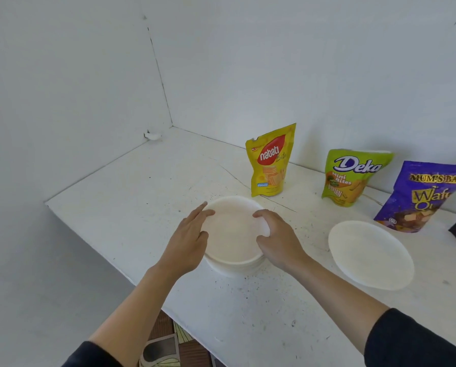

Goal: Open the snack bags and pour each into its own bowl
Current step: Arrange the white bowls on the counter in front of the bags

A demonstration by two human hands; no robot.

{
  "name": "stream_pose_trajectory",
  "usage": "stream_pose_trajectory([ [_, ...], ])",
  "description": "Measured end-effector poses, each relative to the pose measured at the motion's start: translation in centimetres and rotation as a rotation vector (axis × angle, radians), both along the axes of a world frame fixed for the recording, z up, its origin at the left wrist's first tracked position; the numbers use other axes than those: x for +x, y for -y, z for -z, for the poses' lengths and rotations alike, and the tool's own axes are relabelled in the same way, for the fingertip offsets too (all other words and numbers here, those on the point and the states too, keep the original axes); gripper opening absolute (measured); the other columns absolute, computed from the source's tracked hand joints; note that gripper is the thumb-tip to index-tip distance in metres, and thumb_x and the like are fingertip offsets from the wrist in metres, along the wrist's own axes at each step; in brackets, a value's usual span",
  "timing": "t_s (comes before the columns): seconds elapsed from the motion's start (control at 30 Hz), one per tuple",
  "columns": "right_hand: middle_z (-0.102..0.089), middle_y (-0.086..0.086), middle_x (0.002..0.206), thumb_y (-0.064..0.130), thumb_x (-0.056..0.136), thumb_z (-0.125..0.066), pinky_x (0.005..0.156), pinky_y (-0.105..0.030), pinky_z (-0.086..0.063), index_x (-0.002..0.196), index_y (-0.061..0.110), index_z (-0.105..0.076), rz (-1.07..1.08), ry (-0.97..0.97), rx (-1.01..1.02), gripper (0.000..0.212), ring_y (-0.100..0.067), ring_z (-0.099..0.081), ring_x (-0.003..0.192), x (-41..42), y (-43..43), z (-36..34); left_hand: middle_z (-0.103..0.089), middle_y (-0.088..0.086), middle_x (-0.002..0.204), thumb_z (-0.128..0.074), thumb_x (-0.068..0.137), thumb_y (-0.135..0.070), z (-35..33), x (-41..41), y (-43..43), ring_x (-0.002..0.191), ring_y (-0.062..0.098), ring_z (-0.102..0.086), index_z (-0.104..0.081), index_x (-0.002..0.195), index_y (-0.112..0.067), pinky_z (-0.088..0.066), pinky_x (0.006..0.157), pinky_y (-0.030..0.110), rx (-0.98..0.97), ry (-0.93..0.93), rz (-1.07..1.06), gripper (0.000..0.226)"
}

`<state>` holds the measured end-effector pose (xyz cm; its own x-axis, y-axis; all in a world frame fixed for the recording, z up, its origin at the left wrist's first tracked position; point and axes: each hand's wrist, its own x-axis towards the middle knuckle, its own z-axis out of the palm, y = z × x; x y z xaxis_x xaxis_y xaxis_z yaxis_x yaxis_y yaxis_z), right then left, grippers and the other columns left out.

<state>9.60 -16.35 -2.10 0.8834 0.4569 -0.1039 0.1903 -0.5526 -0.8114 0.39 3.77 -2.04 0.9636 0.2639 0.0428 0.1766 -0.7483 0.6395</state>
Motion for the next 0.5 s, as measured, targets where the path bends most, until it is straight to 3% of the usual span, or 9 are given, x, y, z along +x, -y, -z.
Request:
stream_pose_trajectory([
  [0.1,-0.038,0.012,0.153,0.005,0.084,-0.051,0.094,-0.034,-0.040,0.135,0.030,-0.047,-0.017,0.046,-0.031,0.057,-0.016,-0.036,0.134,0.2,0.4,-0.4,-0.029,-0.014,0.163,-0.039,0.096,-0.006,-0.6,0.0,0.2,0.140,0.020,-0.032,-0.046,0.146,-0.030,-0.031,0.108,0.037,0.079,0.011,-0.010,0.055],
  [0.2,-0.046,0.011,0.144,0.005,0.084,-0.052,0.097,-0.038,-0.044,0.133,0.030,-0.050,-0.011,0.060,0.001,0.054,-0.016,-0.040,0.130,0.6,0.8,-1.6,-0.037,-0.015,0.159,-0.033,0.086,-0.020,-1.9,0.2,0.6,0.135,0.017,-0.031,-0.049,0.144,-0.030,-0.028,0.109,0.034,0.074,0.037,-0.036,0.061],
  [0.3,-0.053,0.009,0.127,0.002,0.083,-0.052,0.083,-0.030,-0.046,0.128,0.030,-0.054,0.026,0.071,0.084,0.053,-0.020,-0.053,0.115,1.1,1.6,-3.7,-0.040,-0.018,0.150,-0.039,0.095,-0.011,-3.9,0.9,1.3,0.130,0.008,-0.029,-0.050,0.144,-0.030,-0.026,0.108,0.028,-0.049,0.077,-0.022,0.054],
  [0.4,-0.057,0.002,0.121,-0.003,0.082,-0.051,0.057,-0.014,-0.043,0.124,0.029,-0.056,0.090,0.060,0.185,0.052,-0.018,-0.060,0.086,1.8,3.3,-5.7,-0.040,-0.023,0.139,-0.041,0.096,0.002,-6.4,2.3,3.1,0.128,-0.001,-0.033,-0.053,0.140,-0.032,-0.028,0.104,0.024,-0.239,0.113,-0.016,0.057],
  [0.5,-0.058,0.004,0.119,-0.003,0.081,-0.052,0.055,-0.019,-0.043,0.120,0.031,-0.058,0.167,0.096,0.225,0.052,-0.016,-0.060,0.076,2.2,6.2,-7.4,-0.048,-0.015,0.139,-0.040,0.095,0.004,-8.1,4.1,6.0,0.125,0.010,-0.044,-0.055,0.137,-0.030,-0.038,0.093,0.023,-0.338,0.178,0.032,0.056],
])
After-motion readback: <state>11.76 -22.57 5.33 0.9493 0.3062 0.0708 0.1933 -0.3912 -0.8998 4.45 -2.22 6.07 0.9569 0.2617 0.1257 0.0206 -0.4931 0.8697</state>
